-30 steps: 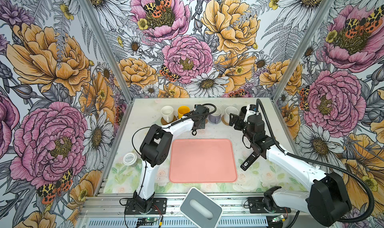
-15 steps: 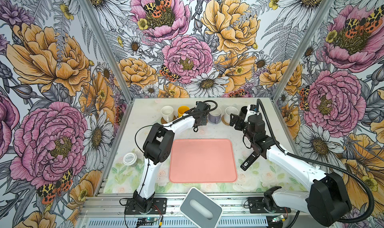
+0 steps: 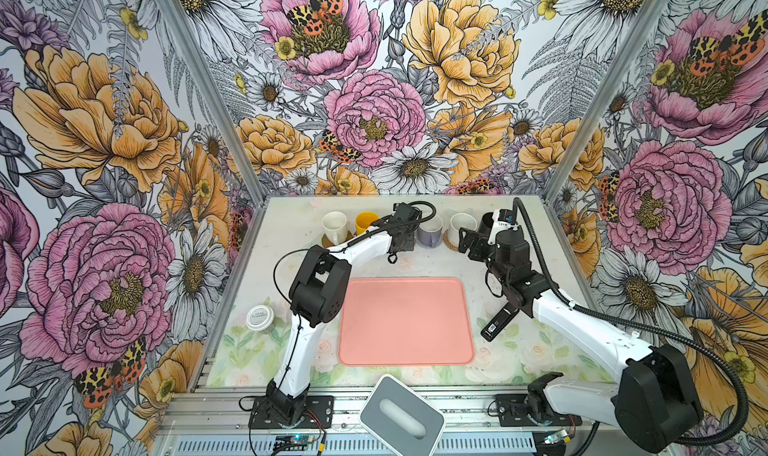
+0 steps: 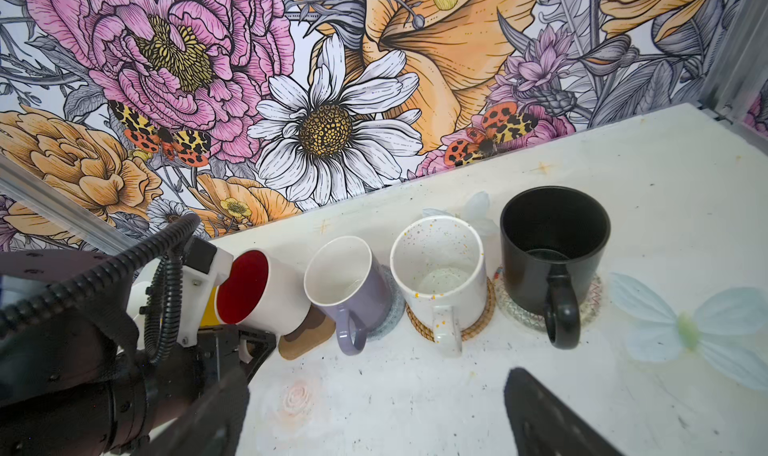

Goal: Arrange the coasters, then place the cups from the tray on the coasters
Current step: 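Lower the red-lined mug onto the paw-print coaster beside the yellow mug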

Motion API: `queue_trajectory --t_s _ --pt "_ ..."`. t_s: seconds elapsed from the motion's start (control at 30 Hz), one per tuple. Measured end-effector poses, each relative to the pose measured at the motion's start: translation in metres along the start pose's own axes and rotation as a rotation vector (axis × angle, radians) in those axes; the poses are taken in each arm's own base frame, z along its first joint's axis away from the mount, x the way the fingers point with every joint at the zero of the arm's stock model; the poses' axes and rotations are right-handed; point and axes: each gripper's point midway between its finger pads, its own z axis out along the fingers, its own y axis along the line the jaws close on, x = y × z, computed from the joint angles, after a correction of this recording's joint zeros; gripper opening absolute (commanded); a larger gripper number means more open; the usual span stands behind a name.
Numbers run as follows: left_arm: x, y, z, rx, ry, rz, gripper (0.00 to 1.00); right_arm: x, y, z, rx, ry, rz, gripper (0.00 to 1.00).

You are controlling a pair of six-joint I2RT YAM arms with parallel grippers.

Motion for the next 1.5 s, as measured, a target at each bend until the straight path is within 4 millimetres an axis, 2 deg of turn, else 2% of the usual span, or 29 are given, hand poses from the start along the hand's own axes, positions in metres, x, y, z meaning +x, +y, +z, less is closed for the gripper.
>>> queue_trajectory --t_s 0.4,1.03,1.5 --pt "0.012 0.003 0.011 -0.020 0.039 0.026 0.00 -0.001 -0.003 0.000 0.001 0.000 0.005 0.98" --pt "0.003 0.000 0.010 -0.016 0.029 0.029 0.00 0.003 -0.002 0.004 -0.008 0.014 0.004 0.97" --pt "0.005 0.006 0.015 -0.029 0.042 0.026 0.00 0.006 -0.003 0.007 -0.008 0.025 0.003 0.98"
